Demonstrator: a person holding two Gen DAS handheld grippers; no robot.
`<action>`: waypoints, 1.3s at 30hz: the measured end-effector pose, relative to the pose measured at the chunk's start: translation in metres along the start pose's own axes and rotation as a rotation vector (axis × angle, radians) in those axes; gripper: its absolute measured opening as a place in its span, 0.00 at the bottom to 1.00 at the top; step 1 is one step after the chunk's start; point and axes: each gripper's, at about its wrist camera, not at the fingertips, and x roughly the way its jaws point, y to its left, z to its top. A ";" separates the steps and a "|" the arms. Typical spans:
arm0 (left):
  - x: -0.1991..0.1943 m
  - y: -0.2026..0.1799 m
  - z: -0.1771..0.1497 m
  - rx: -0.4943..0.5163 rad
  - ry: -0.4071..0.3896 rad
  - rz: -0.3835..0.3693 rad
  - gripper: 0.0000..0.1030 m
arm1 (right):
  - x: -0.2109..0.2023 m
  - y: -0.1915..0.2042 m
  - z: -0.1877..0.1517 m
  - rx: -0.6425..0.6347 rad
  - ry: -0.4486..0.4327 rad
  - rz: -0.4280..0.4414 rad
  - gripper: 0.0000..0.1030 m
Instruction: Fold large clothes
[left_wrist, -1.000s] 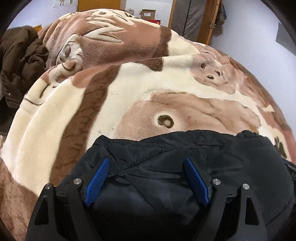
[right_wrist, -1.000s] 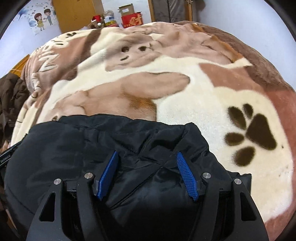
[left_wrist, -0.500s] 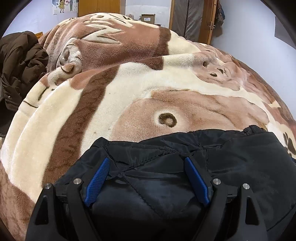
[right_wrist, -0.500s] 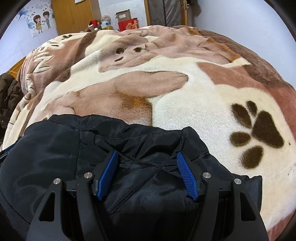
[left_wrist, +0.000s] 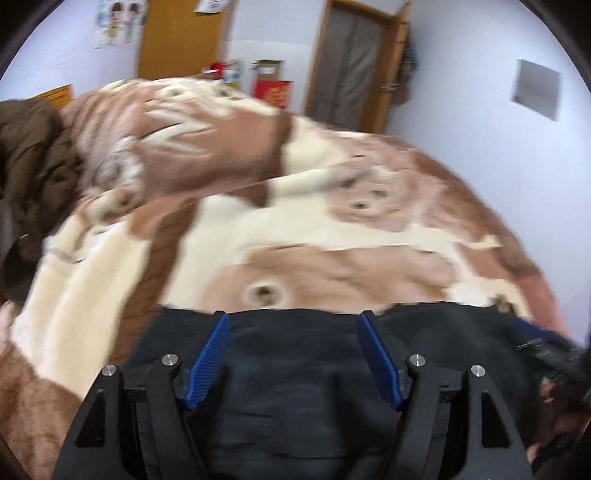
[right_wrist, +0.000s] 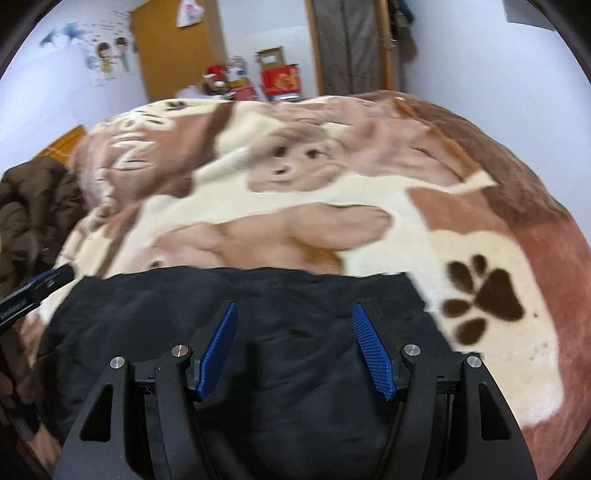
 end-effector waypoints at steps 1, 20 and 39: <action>0.004 -0.012 -0.001 0.025 0.007 -0.018 0.71 | 0.006 0.004 -0.002 -0.006 0.016 0.002 0.63; 0.088 -0.048 -0.046 0.102 0.188 0.030 0.69 | 0.055 -0.006 -0.024 -0.035 0.089 -0.047 0.61; 0.068 0.060 -0.050 0.002 0.085 0.172 0.63 | 0.054 -0.083 -0.043 0.084 0.020 -0.145 0.61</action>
